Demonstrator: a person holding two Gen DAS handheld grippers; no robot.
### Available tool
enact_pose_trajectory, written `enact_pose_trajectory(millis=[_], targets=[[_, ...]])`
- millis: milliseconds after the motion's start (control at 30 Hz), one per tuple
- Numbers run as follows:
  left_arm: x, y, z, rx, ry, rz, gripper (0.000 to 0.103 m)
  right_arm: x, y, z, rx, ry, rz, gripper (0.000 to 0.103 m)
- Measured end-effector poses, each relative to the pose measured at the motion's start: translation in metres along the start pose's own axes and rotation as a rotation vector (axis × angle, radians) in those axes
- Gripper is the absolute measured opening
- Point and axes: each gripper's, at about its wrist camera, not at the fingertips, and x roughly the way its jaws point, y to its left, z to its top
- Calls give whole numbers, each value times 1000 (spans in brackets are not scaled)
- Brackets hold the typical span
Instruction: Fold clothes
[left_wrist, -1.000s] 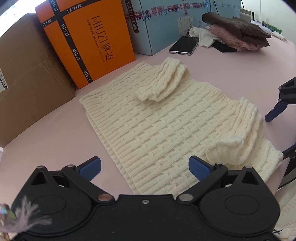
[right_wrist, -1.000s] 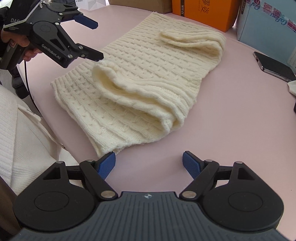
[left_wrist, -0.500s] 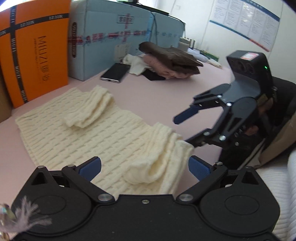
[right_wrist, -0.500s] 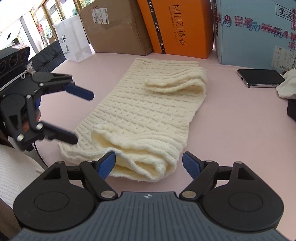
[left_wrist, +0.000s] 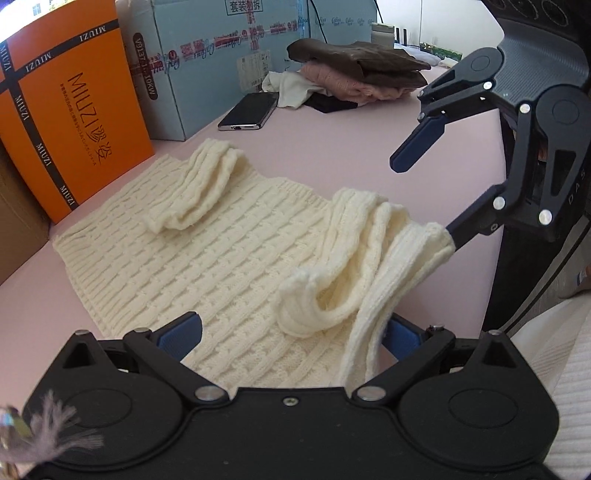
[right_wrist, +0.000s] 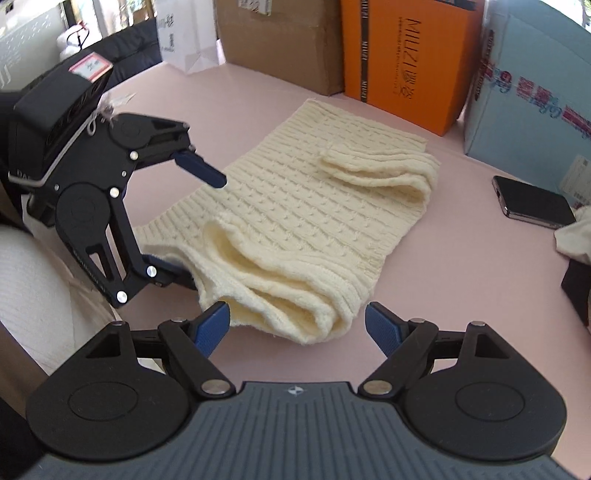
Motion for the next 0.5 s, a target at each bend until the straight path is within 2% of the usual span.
enact_pose_trajectory(millis=[100,200,333,400,500], targets=[[0,3,1,-25,-1,9,103,8,10,3,-109,54,-9,79],[-1,8,4,-63,-11,25,103,1,5,-1,-100,65,-25,79],[-2,10,6,-72,-18,21,103,5,4,-9,-121,131,-79,79],[-1,8,8,-66,-18,13,103,14,13,-9,-183,127,-100,79],[1,6,8,-57,-20,10,103,26,27,-2,-278,52,-117,79]])
